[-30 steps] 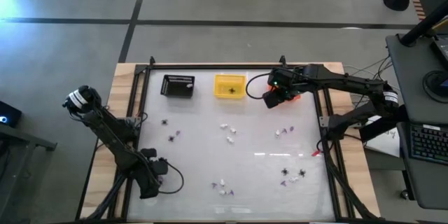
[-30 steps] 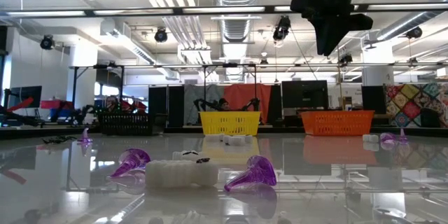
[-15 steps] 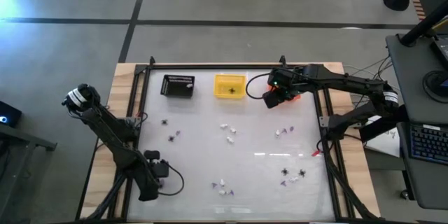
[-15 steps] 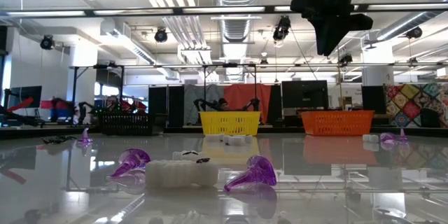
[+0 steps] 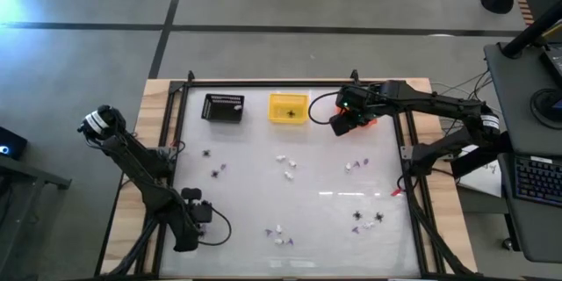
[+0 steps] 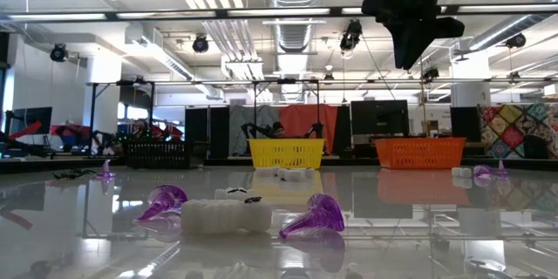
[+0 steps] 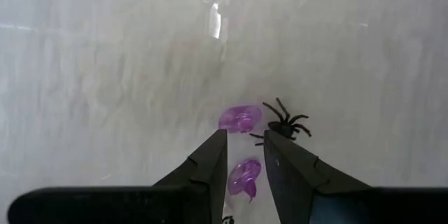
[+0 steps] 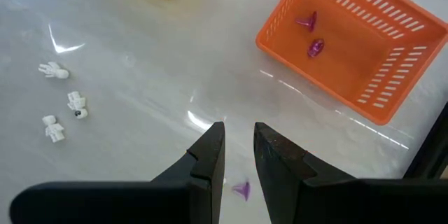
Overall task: Sort Halloween decoration
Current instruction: Put the purple witch hat toy into the orange basket
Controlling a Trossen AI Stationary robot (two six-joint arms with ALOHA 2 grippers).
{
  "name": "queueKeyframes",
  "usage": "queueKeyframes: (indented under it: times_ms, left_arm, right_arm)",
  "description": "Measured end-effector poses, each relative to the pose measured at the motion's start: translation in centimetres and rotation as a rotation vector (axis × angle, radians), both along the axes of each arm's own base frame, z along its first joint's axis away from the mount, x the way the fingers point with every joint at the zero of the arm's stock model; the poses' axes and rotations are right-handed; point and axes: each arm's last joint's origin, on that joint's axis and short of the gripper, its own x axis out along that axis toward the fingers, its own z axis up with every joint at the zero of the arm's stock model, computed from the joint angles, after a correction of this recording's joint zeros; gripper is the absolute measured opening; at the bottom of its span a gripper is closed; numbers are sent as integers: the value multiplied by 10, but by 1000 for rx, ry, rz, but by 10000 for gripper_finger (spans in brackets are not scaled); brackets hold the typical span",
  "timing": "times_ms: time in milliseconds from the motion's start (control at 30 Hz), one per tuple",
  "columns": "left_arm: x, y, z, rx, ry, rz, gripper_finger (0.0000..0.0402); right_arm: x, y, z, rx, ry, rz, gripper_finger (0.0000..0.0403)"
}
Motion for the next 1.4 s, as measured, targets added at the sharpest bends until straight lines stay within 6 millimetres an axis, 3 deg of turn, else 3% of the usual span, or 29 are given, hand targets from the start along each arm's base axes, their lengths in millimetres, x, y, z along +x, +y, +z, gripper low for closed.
queueKeyframes:
  times_ms: [1400]
  left_arm:
    - [4, 2, -1, -17, 6, 51, 75]
  right_arm:
    - [0, 0, 0, -1, -2, -17, 70]
